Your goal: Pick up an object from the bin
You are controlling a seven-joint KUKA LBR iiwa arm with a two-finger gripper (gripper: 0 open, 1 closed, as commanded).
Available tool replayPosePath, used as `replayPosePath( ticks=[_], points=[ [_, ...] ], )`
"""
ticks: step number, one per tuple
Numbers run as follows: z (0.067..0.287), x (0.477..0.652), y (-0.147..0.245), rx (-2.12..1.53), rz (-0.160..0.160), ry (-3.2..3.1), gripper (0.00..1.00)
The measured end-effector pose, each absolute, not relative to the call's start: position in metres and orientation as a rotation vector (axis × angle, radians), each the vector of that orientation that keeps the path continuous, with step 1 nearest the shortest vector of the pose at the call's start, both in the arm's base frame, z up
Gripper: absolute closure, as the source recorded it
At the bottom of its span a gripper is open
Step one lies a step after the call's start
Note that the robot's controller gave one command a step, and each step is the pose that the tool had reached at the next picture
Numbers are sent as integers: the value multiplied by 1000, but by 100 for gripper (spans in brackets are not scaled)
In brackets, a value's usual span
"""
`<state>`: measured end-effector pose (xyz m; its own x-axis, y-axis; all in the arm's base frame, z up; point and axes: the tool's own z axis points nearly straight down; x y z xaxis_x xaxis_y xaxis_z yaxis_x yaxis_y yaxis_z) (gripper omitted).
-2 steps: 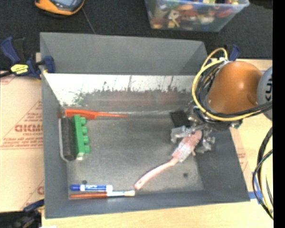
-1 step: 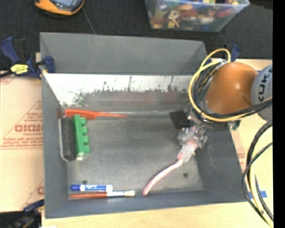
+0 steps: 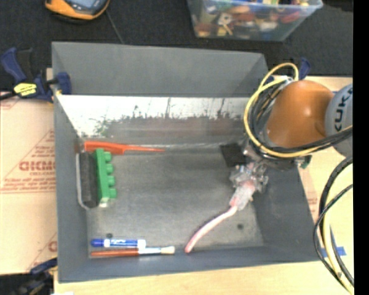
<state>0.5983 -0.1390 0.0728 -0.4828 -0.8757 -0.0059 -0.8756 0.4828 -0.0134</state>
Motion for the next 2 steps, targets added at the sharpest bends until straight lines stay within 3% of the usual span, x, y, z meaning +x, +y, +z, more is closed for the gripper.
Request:
replayPosePath(
  ticks=[1,2],
  points=[
    [75,599,-139,-1589,-15,2694,100],
    [102,598,-139,-1588,-12,2696,100]
  ],
)
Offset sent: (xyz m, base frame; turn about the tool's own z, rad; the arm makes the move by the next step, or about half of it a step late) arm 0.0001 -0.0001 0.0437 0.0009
